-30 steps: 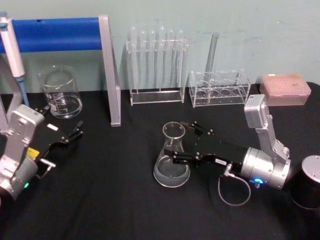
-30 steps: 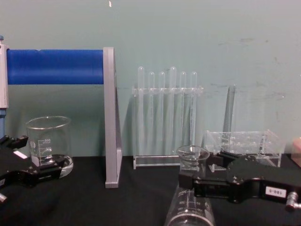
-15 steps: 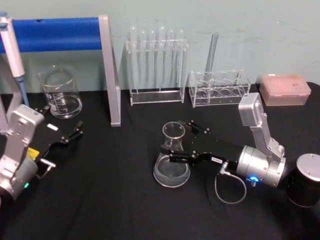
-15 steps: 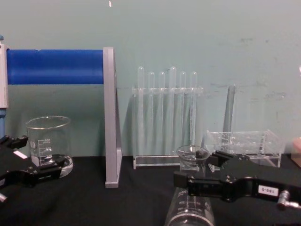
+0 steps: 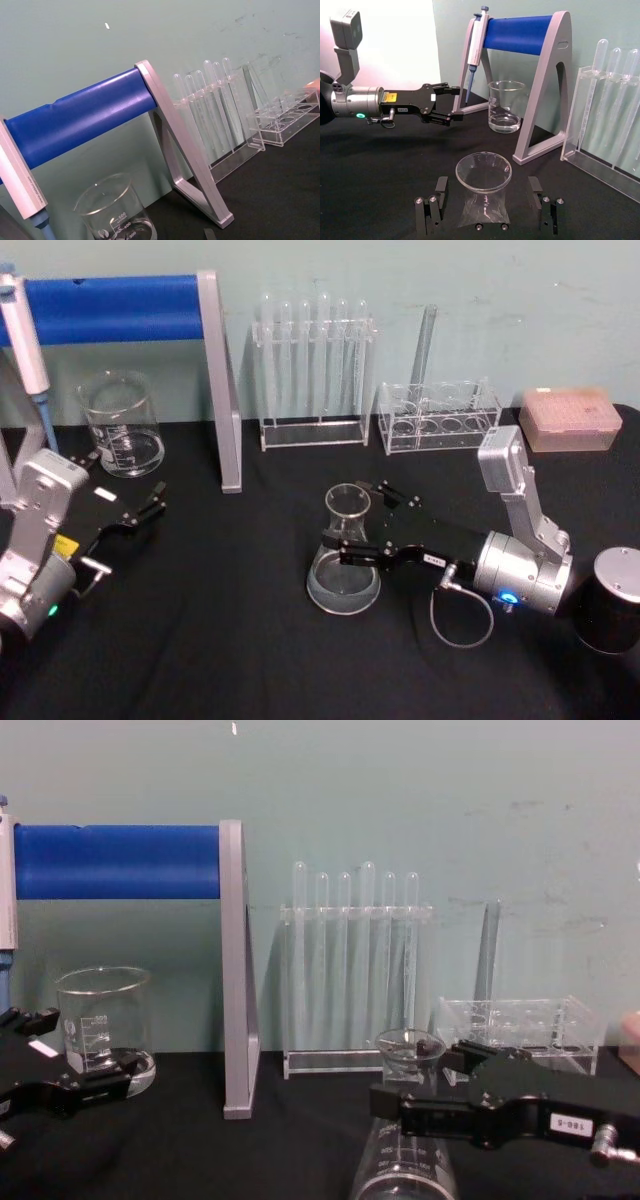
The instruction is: Grasp the erlenmeyer flask with one hand, shake it three times, then place it back.
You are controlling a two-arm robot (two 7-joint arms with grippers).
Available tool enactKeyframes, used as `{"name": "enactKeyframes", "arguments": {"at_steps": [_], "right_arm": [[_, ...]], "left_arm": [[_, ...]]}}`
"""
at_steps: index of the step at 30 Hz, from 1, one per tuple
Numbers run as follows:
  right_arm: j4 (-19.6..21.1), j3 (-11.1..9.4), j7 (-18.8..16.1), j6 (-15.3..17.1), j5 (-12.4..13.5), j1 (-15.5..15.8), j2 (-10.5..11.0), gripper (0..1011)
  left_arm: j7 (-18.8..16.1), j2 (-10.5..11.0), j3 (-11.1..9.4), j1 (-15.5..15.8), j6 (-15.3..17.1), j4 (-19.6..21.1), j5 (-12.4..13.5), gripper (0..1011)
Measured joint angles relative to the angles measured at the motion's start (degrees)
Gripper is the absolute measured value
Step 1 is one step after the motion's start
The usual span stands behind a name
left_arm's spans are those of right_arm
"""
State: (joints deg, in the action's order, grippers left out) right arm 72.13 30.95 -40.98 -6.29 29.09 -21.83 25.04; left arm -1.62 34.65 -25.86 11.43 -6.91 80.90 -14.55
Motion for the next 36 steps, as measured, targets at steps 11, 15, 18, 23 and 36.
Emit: {"name": "enactKeyframes", "arguments": {"at_steps": [11,15,18,23,36], "right_arm": [[0.0,0.0,0.0,-0.1,0.0,0.0,0.0,927],[0.0,0.0,0.0,-0.1,0.0,0.0,0.0,816],[0.0,0.0,0.0,-0.1,0.1,0.0,0.0,734],[0.0,0.0,0.0,-0.1,0.1,0.0,0.0,593],[0.0,0.0,0.0,-0.1,0.1,0.0,0.0,456]], "left_arm": [[0.0,0.0,0.0,0.0,0.0,0.0,0.0,1001],[0.0,0.0,0.0,0.0,0.0,0.0,0.0,1001],[0.0,0.0,0.0,0.0,0.0,0.0,0.0,1001],[0.0,0.0,0.0,0.0,0.0,0.0,0.0,1001],[0.0,0.0,0.0,0.0,0.0,0.0,0.0,1001]]}}
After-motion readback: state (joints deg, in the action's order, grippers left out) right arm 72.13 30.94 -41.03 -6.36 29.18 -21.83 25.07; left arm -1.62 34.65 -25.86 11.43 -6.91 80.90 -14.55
